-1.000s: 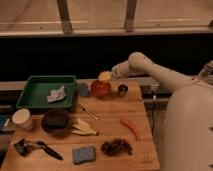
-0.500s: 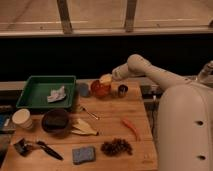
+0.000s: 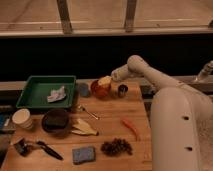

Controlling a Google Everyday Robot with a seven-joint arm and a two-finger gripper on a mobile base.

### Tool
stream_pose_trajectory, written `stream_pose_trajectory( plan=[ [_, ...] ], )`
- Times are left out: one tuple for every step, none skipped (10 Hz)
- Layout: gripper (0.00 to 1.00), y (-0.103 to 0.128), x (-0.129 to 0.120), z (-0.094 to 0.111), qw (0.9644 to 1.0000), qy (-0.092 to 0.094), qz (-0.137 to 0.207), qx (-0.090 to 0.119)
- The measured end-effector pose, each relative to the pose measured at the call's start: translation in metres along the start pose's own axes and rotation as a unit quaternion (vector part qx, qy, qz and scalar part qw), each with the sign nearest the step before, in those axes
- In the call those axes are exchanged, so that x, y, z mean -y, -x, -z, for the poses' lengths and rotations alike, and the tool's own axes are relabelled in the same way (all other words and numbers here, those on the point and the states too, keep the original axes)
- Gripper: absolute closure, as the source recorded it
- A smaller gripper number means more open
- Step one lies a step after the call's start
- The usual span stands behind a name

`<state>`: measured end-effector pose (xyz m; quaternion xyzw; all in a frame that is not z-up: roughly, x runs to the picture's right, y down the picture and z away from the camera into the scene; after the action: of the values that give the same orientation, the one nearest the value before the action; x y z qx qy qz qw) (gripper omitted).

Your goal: Place apple in red bowl

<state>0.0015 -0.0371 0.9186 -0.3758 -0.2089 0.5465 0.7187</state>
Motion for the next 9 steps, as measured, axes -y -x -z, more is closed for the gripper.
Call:
stream_pose_trajectory(
  plan=[
    [0.96,0.0010,-0.0029,-0.0026,0.9999,0.011,0.003,-0.002],
    [0.99,0.0019,-0.0035,-0.0027,0.9999,0.012,0.003,-0.002],
    [0.99,0.0014,-0.0033,-0.0033,0.9999,0.012,0.003,-0.002],
    [0.93,0.0015,-0.0023,-0.0015,0.9999,0.011,0.002,-0.001],
    [0.85,0.0009,-0.0020,-0.0019,0.9999,0.011,0.002,-0.002],
    [0.75,0.0016,-0.0024,-0.0019,0.9999,0.011,0.003,-0.001],
    [0.65,0.0017,-0.0033,-0.0031,0.9999,0.012,0.003,-0.002],
    [0.53,0.0018,-0.0035,-0.0034,0.9999,0.012,0.003,-0.002],
    [0.44,0.0021,-0.0035,-0.0030,0.9999,0.012,0.003,-0.002]
  ],
)
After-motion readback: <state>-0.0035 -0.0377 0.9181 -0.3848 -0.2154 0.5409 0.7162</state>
